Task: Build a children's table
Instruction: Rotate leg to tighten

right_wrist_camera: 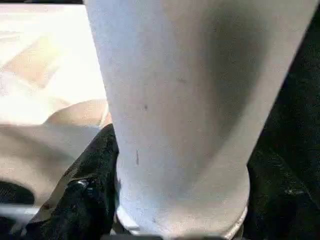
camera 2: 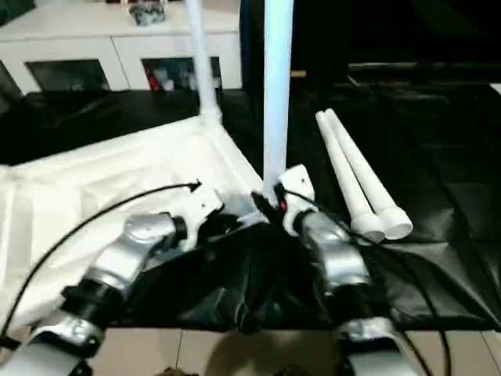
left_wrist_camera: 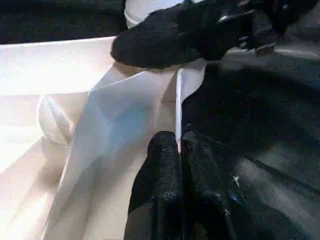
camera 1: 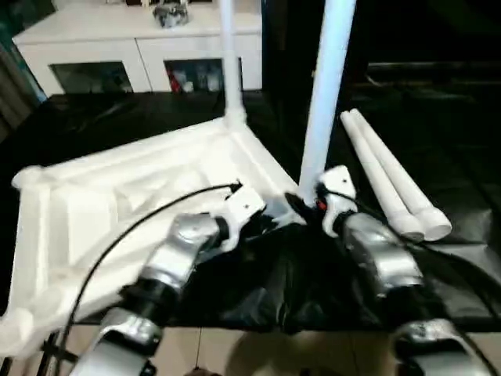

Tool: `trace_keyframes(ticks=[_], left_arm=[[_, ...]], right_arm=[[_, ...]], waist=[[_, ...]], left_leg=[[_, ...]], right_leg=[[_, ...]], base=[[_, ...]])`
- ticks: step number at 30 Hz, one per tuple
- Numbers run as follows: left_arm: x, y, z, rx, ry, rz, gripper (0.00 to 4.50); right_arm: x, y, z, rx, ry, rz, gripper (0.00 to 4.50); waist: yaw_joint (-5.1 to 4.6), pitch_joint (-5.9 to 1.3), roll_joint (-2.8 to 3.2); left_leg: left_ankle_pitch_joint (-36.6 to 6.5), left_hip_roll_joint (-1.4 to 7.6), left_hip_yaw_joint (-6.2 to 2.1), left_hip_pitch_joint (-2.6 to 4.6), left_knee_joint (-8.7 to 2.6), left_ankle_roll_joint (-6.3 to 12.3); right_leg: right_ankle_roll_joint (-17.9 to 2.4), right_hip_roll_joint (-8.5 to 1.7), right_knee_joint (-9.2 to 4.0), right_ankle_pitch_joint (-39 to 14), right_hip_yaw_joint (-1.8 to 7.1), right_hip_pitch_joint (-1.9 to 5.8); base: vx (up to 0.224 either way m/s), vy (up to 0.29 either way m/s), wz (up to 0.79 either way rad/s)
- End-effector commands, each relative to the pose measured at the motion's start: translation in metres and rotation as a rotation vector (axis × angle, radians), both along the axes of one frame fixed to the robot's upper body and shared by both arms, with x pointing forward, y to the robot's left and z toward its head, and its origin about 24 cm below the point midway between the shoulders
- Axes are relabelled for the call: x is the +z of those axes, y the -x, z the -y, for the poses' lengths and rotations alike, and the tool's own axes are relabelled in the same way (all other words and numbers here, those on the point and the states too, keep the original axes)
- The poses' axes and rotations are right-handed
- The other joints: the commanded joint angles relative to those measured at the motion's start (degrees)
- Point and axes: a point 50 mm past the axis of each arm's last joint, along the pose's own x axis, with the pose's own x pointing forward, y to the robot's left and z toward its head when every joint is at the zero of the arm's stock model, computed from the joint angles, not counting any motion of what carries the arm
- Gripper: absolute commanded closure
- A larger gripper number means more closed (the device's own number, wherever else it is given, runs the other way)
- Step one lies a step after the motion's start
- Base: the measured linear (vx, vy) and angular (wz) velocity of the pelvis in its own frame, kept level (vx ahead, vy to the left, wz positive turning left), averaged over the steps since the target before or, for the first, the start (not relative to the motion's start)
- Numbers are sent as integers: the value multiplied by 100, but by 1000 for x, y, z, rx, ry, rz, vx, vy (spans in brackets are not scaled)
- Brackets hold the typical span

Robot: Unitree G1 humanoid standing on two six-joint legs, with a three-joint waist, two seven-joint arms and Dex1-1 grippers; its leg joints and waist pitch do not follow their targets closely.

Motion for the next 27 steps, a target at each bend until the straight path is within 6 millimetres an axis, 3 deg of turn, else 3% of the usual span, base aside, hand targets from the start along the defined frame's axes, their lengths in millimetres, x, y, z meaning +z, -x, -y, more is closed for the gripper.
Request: trace_keyframes(ticks=[1,6,10,17,27], left_arm=[[20,-1,33,-58,100,74,450],[21,4,36,-113,116,79,450],[21,7,30,-163,124,64,450],[21,13,11,-271,130,39,450],[23,14,-19,-357,93,-2,450]], right_arm=[[-12,10,-39,126,-25,-49,108],[-10,11,-40,176,-48,-53,63],[-8,11,-30,198,5,-5,28],[-2,16,-10,341,22,17,28],[7,47,6,743,9,-39,28]], waist=[[-11,-340,-114],[-8,-346,-107],[-4,-350,-97],[30,-372,-101],[143,-363,-104]], left_leg=[[-1675,233,-161,84,-432,265],[-1653,246,-159,67,-444,336],[-1686,249,-153,74,-441,323],[-1358,263,-131,43,-412,529],[-1324,301,-123,59,-414,616]], right_leg=[[-830,-305,-566,-2693,187,235],[-896,-300,-541,-2452,193,245],[-958,-306,-536,-2374,196,243],[-1193,-306,-457,-1767,209,283],[-1244,-301,-431,-1747,209,290]], base=[[0,0,0],[0,0,0],[0,0,0],[0,0,0],[0,0,0]])
